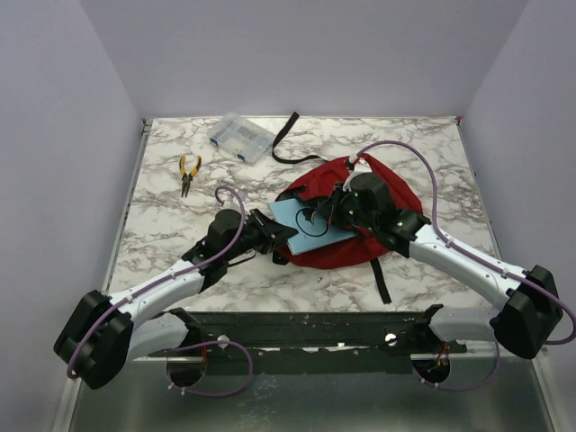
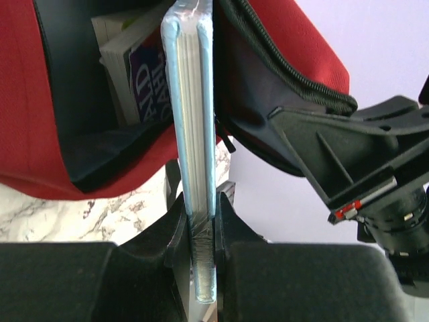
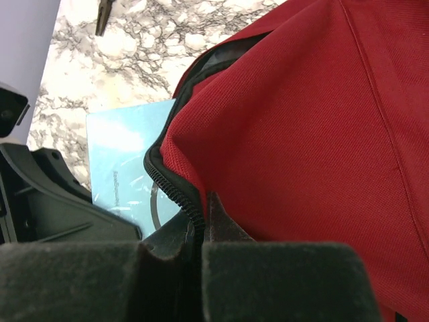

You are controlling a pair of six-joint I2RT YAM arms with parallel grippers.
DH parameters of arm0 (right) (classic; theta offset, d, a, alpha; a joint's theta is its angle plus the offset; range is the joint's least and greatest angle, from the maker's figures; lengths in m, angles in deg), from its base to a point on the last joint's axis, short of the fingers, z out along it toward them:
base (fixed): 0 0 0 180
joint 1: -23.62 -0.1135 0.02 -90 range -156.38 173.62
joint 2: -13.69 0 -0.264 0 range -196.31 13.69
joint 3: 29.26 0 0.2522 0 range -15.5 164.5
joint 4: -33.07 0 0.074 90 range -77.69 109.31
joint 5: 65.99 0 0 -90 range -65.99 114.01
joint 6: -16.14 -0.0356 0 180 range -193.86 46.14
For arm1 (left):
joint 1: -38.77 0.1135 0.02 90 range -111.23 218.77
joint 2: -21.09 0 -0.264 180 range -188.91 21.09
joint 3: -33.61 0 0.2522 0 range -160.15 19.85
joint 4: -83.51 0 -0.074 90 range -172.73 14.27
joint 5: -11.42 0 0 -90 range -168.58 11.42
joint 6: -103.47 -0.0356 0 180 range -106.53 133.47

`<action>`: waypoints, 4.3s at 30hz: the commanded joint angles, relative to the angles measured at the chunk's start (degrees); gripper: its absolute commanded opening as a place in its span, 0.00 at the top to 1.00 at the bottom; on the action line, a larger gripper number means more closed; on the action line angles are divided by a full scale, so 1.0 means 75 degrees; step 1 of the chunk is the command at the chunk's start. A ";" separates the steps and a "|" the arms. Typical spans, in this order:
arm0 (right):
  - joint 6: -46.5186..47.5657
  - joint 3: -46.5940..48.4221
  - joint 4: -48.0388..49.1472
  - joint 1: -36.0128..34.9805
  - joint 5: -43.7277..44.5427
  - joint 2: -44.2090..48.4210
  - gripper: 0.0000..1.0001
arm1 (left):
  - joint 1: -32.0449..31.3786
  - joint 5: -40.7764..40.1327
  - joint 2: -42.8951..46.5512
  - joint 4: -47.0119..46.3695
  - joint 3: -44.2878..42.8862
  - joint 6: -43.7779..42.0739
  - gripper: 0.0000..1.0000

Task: Pack the student bag
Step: Place the book in the student bag, then zip the student bag at the center of the board.

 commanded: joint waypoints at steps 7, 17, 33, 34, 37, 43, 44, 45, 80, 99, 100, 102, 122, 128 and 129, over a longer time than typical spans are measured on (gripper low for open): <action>0.0004 -0.0105 0.0491 -0.0068 -0.0468 0.0465 0.98 | 0.0009 -0.1071 0.0208 -0.1527 -0.0202 -0.0415 1.00; 0.0006 -0.0213 0.0754 -0.0064 -0.0716 0.0431 0.98 | 0.0383 -0.0973 0.1205 -0.1252 0.0639 -0.0202 1.00; -0.0171 -0.0383 0.0568 -0.0072 -0.1045 0.0691 0.91 | -0.0616 -0.1060 -0.2964 -0.3933 -0.1117 0.0083 1.00; -0.0133 -0.0396 0.0537 -0.0066 -0.1005 0.0726 0.90 | -0.0642 -0.1206 -0.3241 -0.4117 -0.1254 0.0082 1.00; -0.0105 -0.0280 0.0160 -0.0072 -0.0780 0.0783 0.89 | -0.0642 -0.1395 -0.4183 -0.4223 -0.1577 0.0404 1.00; -0.0111 -0.0444 0.0198 -0.0072 -0.0703 0.0931 0.88 | -0.0780 -0.1388 -0.5278 -0.4809 -0.2117 0.0884 1.00; -0.0102 -0.0496 0.0293 -0.0072 -0.0719 0.0934 0.88 | -0.0812 -0.1354 -0.5319 -0.4815 -0.2176 0.0773 0.95; -0.0072 -0.0556 0.0359 -0.0070 -0.0729 0.0926 0.88 | -0.0836 -0.1327 -0.5339 -0.4816 -0.2227 0.0671 0.90; 0.0005 -0.0377 -0.0047 -0.0065 -0.0947 0.0343 0.82 | -0.0500 0.0564 -0.5373 -0.4182 -0.1735 0.0305 0.90; 0.0672 -0.0156 -0.0731 -0.0069 -0.1546 -0.0295 0.27 | -0.0066 0.1546 -0.3110 -0.4713 0.0907 -0.0572 0.43; 0.0711 -0.0173 -0.0663 -0.0064 -0.1787 -0.0318 0.23 | -0.0065 0.1658 -0.3032 -0.4883 0.1056 -0.0604 0.43; 0.0750 -0.0203 -0.0575 -0.0072 -0.2189 -0.0307 0.17 | -0.0059 0.1745 -0.2834 -0.5242 0.1358 -0.0692 0.43; -0.0701 -0.1109 -0.2279 0.0429 0.3548 0.2194 0.16 | -0.0286 0.2601 -0.3224 -0.5567 0.0346 -0.1334 0.19; -0.0675 -0.1868 -0.1851 0.2008 0.1443 0.2307 0.33 | -0.0347 0.2450 -0.3727 -0.5508 -0.0063 -0.1229 0.25; -0.0665 -0.1942 -0.1823 0.2026 0.1319 0.2354 0.34 | -0.0355 0.2440 -0.3792 -0.5480 -0.0120 -0.1230 0.26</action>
